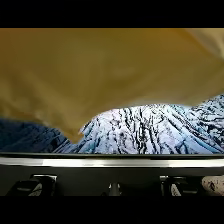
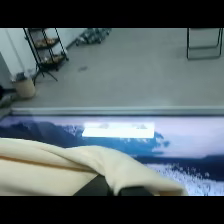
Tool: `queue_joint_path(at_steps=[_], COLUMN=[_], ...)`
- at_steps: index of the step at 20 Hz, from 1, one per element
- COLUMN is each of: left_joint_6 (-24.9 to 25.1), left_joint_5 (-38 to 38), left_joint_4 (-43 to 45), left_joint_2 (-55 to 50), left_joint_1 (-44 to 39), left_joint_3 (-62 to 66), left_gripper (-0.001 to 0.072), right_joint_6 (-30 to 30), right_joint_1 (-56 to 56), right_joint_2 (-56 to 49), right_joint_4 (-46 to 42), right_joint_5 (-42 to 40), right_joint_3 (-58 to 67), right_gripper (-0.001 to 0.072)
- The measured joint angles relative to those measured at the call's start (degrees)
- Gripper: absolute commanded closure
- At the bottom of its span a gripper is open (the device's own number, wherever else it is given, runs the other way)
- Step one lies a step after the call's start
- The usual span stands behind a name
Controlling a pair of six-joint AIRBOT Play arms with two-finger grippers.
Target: Fold the shirts.
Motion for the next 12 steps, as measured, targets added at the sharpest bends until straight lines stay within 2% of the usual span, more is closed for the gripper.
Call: queue_joint_path(at_steps=[3,5,9,11,12], left_joint_6=[-0.3,-0.3,-0.8,-3.0,-4.8], left_joint_5=[-9.4,-13.7,-14.7,-13.5,-13.6], left_joint_4=[5.1,7.7,11.1,11.7,11.8], left_joint_2=[-4.8,-8.9,-19.5,-26.0,-29.6], left_joint_1=[0.0,0.0,0.0,0.0,0.1], left_joint_3=[-2.6,-7.5,-20.8,-25.0,-26.4], left_gripper=[0.0680,0.0679,0.0676,0.0672,0.0638], right_joint_6=[2.9,4.1,5.1,6.5,7.5], right_joint_1=[0.4,1.9,5.2,6.0,6.3], right_joint_2=[-7.3,-13.3,-28.4,-36.0,-38.9], right_joint_4=[-3.0,-4.2,-5.9,-4.2,-2.6], right_joint_5=[9.7,10.9,0.7,-6.1,-8.5], right_joint_3=[-2.2,-7.0,-16.6,-18.8,-19.3], right_gripper=[0.0692,0.0691,0.0690,0.0689,0.0688])
